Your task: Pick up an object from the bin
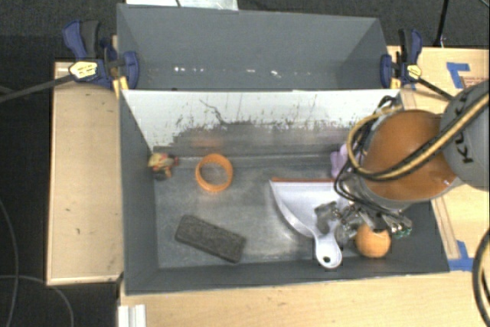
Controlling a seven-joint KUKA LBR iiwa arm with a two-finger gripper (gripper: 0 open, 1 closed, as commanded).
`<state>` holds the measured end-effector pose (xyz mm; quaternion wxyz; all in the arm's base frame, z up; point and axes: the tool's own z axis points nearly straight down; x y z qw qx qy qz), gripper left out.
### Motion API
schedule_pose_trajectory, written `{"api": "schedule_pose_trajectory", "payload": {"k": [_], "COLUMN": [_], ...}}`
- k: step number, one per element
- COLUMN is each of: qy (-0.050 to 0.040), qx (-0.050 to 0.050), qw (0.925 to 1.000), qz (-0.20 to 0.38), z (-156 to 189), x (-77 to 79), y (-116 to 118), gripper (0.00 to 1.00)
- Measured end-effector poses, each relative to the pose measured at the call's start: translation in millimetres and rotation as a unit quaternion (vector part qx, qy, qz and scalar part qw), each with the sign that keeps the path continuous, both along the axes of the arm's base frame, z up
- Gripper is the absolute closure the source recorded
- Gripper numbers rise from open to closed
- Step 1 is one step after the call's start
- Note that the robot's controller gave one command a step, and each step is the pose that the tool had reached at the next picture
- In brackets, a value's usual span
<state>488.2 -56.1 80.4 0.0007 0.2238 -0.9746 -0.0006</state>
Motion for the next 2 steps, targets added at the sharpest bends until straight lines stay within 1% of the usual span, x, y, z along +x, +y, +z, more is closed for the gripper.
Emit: {"api": "schedule_pose_trajectory", "payload": {"k": [1,2], "qy": [0.0019,-0.0022], "qx": [0.000,0.000], "qw": [1.0000,1.0000], "qz": [0.000,-0.001], "z": [22,35], "x": [-1.0,1.5], "y": [0,0], "gripper": [1.00,1.00]}}
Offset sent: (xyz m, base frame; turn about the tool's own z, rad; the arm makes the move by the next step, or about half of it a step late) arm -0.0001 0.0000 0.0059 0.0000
